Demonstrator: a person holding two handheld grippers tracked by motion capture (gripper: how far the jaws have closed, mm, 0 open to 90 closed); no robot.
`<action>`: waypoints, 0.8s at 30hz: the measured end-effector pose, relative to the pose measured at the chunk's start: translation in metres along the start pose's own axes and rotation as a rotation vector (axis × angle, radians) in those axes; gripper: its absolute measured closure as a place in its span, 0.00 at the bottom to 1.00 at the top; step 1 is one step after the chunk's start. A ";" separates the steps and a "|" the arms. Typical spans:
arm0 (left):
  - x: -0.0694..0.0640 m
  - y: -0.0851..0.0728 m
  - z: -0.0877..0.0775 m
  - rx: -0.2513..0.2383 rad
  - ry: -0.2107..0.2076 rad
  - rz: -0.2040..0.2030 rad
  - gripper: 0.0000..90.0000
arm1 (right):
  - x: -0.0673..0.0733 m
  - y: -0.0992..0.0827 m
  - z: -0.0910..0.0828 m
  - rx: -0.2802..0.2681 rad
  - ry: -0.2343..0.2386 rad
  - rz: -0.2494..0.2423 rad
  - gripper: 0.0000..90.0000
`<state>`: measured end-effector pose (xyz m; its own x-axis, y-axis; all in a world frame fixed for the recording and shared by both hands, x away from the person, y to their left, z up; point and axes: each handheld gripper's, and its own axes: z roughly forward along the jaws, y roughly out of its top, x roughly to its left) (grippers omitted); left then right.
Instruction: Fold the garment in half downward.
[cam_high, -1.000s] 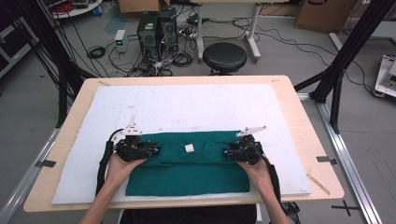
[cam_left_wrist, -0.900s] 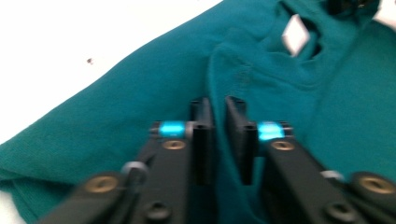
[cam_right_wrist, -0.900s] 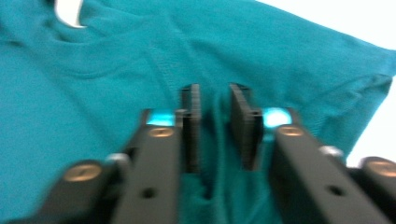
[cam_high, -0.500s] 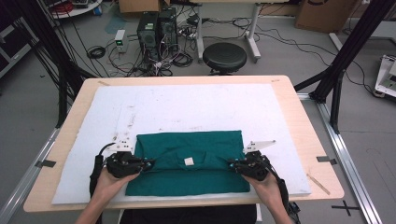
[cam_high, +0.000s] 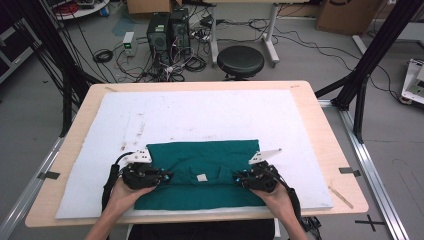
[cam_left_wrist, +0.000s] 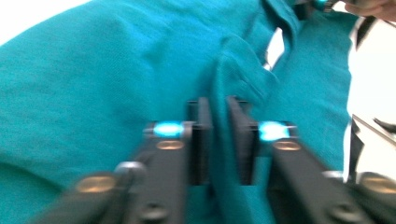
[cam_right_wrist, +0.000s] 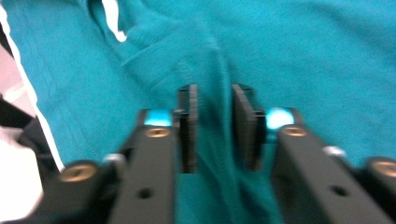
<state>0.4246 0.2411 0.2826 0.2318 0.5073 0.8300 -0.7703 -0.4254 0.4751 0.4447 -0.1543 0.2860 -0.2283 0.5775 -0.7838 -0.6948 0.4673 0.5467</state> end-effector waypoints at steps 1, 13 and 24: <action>-0.001 -0.001 -0.003 -0.005 -0.003 0.002 0.98 | 0.003 -0.001 -0.001 0.001 -0.002 -0.013 0.98; -0.027 -0.015 -0.021 -0.003 -0.042 0.049 0.98 | 0.021 -0.015 -0.018 -0.026 0.053 -0.036 0.99; -0.030 -0.029 -0.024 0.024 -0.091 0.037 0.91 | 0.031 -0.024 -0.019 -0.013 0.086 -0.047 0.92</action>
<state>0.4258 0.2557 0.2370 0.2576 0.4213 0.8695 -0.7653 -0.4604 0.4498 0.4413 -0.1600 0.2433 -0.2527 0.4958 -0.8309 -0.7144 0.4835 0.5058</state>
